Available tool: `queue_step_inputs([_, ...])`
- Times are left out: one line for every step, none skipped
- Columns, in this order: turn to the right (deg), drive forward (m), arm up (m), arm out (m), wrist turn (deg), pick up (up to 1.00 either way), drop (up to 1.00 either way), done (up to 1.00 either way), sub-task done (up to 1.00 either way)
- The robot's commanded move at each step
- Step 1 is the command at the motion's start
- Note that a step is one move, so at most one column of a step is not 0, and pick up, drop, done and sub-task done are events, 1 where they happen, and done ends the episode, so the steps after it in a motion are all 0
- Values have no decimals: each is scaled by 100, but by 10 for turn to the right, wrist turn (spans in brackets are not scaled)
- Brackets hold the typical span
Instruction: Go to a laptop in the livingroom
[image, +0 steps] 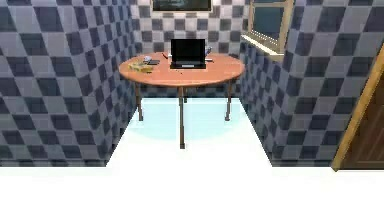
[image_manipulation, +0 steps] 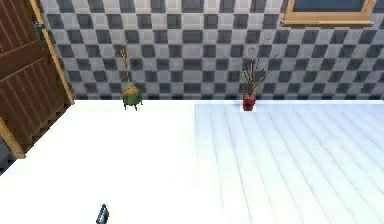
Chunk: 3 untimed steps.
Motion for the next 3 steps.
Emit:
queue_step_inputs([0, 100, 0, 0, 0, 0, 0, 0, 0])
queue_step_inputs([0, 20, 0, 0, 0, 0, 0, 0, 0])
queue_step_inputs([0, 0, 0, 0, 0, 0, 0, 100, 0])
